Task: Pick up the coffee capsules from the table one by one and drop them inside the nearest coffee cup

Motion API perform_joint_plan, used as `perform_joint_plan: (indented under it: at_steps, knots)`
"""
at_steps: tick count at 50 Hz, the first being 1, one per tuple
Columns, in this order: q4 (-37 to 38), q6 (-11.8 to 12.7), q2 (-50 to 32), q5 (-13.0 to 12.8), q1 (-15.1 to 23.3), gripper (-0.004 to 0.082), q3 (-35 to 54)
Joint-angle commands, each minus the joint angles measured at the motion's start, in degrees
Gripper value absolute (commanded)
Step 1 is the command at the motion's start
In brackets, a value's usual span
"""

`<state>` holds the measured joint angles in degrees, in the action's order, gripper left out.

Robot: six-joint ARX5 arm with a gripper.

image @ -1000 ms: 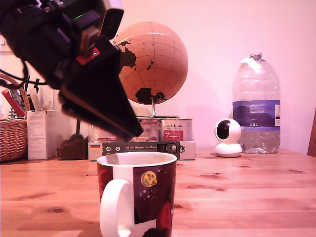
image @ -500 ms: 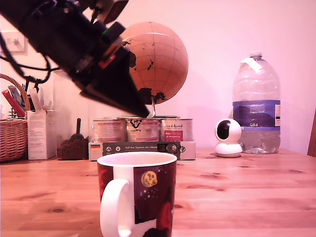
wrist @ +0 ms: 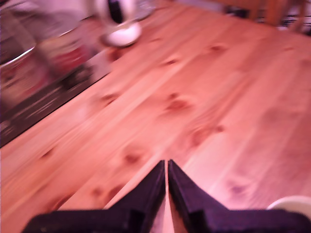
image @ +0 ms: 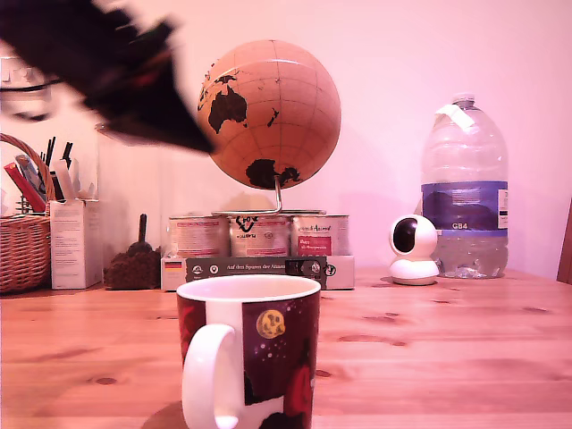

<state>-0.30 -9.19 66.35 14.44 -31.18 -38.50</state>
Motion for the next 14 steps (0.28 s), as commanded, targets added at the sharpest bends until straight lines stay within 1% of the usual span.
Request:
perform_joint_plan:
  at_steps: [1,8,14]
  knots:
    - [0.5,0.2,-2.6,0.2,1.3,-0.0022,2.0]
    - [-0.2,1.1,-7.0,1.8,3.9,-0.0022,3.5]
    - [-0.5,1.3,-9.2,2.5,4.5,-0.0022,3.5]
